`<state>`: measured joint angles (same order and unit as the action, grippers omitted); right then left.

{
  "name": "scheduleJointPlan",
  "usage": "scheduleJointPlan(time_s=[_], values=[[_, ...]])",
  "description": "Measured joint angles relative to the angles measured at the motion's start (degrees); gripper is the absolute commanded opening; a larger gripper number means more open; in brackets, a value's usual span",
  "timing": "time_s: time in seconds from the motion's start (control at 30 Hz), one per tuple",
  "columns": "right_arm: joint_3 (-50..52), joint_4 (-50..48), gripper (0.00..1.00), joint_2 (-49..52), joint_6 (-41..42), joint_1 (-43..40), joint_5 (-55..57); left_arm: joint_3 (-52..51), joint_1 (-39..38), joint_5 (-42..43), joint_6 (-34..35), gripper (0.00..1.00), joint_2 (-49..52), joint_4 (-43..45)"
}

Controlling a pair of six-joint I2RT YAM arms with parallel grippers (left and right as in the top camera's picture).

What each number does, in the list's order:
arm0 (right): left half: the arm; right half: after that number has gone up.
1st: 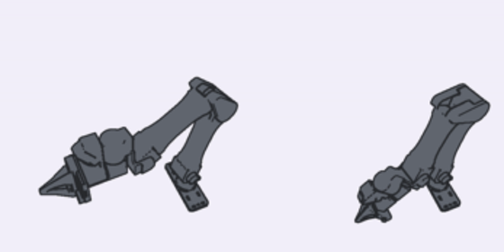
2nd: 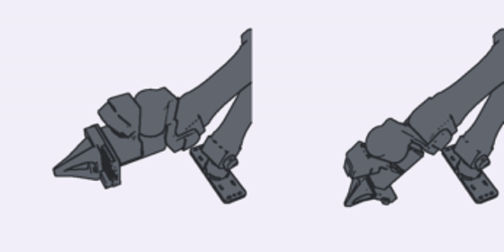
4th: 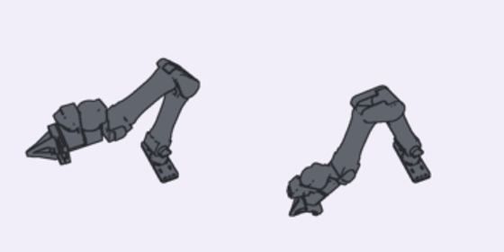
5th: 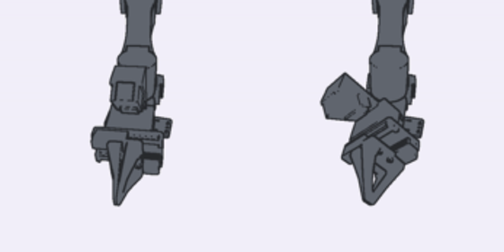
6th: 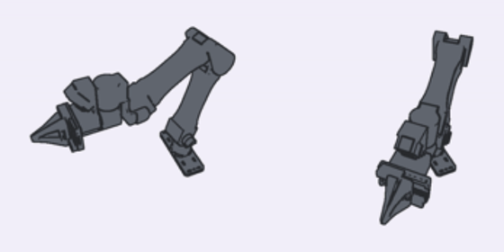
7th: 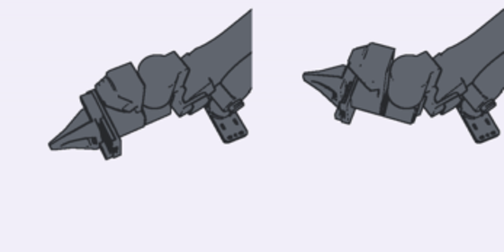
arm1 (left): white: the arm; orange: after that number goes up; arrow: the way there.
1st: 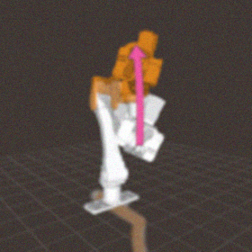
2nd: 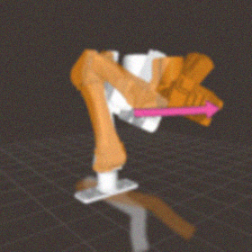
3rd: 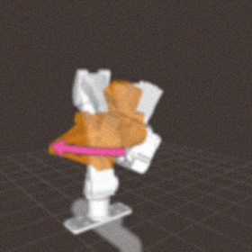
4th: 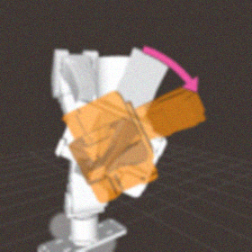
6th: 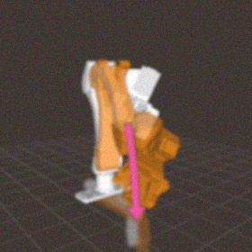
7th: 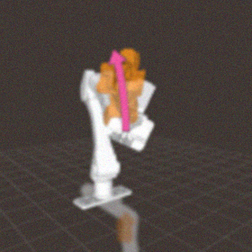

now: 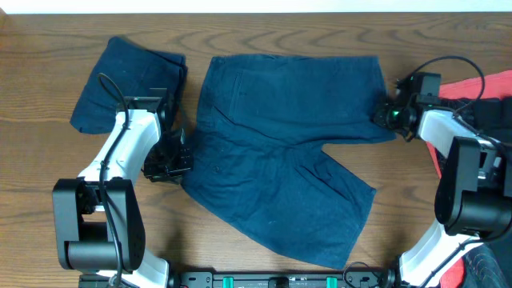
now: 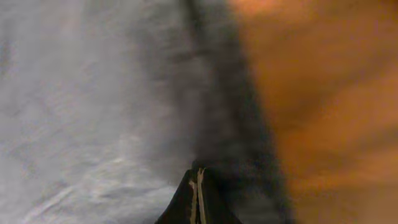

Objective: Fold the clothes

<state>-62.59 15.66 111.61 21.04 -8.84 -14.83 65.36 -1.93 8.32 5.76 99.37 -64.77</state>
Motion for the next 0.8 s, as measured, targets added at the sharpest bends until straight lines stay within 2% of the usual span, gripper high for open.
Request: scheduleJointPlan(time_s=[0.2, 0.23, 0.27, 0.3, 0.37, 0.43, 0.57, 0.67, 0.8], values=[[-1.97, 4.50, 0.06, -0.28, 0.52, -3.82, 2.84, 0.00, 0.00, -0.63, 0.00, 0.06, 0.00, 0.02], [-2.10, 4.72, 0.08, -0.37, -0.07, -4.24, 2.93, 0.00, 0.00, -0.68, 0.00, 0.13, 0.00, 0.02], [-2.23, 5.22, 0.10, -0.61, -0.98, -4.72, 2.75, 0.00, 0.00, -0.94, -0.31, 0.26, 0.00, -0.04], [-2.25, 5.90, 0.15, -0.96, -1.64, -5.11, 2.29, 0.00, 0.00, -1.11, -0.39, 0.33, 0.00, -0.24], [-2.25, 7.58, 0.27, -2.60, -3.52, -5.77, -0.07, 0.00, 0.02, -1.11, -0.39, 0.35, 0.00, -0.83], [-2.34, 9.31, 0.34, -5.51, -4.83, -6.01, -2.95, 0.00, 0.00, -0.52, -0.28, 0.36, 0.00, -0.85], [-3.58, 16.90, 0.36, -13.55, -6.25, -5.92, -9.73, 0.20, 0.00, 2.80, -0.42, 0.36, -0.09, -0.33], [-4.46, 25.11, 0.31, -17.86, -6.88, -4.50, -13.27, 0.70, 0.00, 5.60, -0.42, 0.36, -1.03, 2.91], [-4.26, 34.01, 0.28, -18.38, -9.09, 1.07, -15.23, 1.42, -0.24, 9.07, -0.44, 0.36, -3.45, 9.53]])
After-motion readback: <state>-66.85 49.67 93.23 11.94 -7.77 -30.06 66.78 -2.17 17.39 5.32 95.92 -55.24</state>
